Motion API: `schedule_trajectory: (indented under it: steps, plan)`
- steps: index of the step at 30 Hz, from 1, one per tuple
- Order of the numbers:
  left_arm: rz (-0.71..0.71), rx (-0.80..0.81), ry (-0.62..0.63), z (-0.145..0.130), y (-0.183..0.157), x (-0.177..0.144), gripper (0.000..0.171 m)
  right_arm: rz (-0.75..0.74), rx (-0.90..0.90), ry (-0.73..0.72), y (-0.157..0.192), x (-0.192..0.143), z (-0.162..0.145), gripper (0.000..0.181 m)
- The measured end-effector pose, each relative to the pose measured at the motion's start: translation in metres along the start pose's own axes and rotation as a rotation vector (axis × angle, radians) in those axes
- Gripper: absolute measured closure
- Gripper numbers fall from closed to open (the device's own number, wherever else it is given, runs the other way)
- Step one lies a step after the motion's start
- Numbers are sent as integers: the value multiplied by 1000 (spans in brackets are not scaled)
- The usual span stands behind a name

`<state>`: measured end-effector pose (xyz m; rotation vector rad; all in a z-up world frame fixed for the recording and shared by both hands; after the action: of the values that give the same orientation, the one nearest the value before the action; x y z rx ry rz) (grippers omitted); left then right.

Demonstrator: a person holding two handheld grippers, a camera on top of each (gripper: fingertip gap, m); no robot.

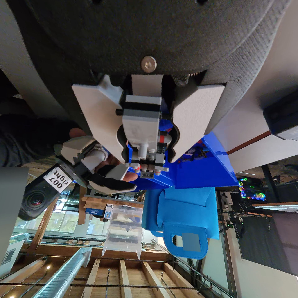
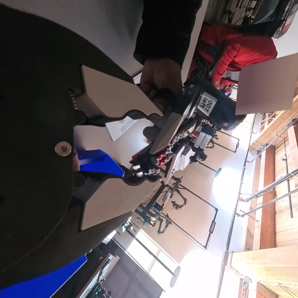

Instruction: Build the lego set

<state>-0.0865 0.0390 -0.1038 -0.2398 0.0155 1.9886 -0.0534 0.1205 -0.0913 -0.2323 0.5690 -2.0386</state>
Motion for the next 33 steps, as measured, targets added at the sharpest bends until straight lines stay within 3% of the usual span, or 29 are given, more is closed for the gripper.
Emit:
schedule_trajectory:
  steps: [8,17,33]
  plan:
    - [-51,0,17,-8,-5,10,122,32,47,7,-4,0,-12,107]
    - [-82,-3,45,-13,-9,14,122,21,-46,51,0,0,-13,107]
    - [-56,4,85,-14,-6,9,122,39,-76,104,5,6,-22,108]
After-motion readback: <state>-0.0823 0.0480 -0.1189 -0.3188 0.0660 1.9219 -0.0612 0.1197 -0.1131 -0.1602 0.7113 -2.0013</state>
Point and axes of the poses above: each gripper's, where its closed fingertips meet, x out along the fingers, z out of its top, y = z × x across the jaws, the point moved 5 cm from there along -x, back along the fingers, and after that the axes turned 15 degrees about y, right-handed, at the moved point
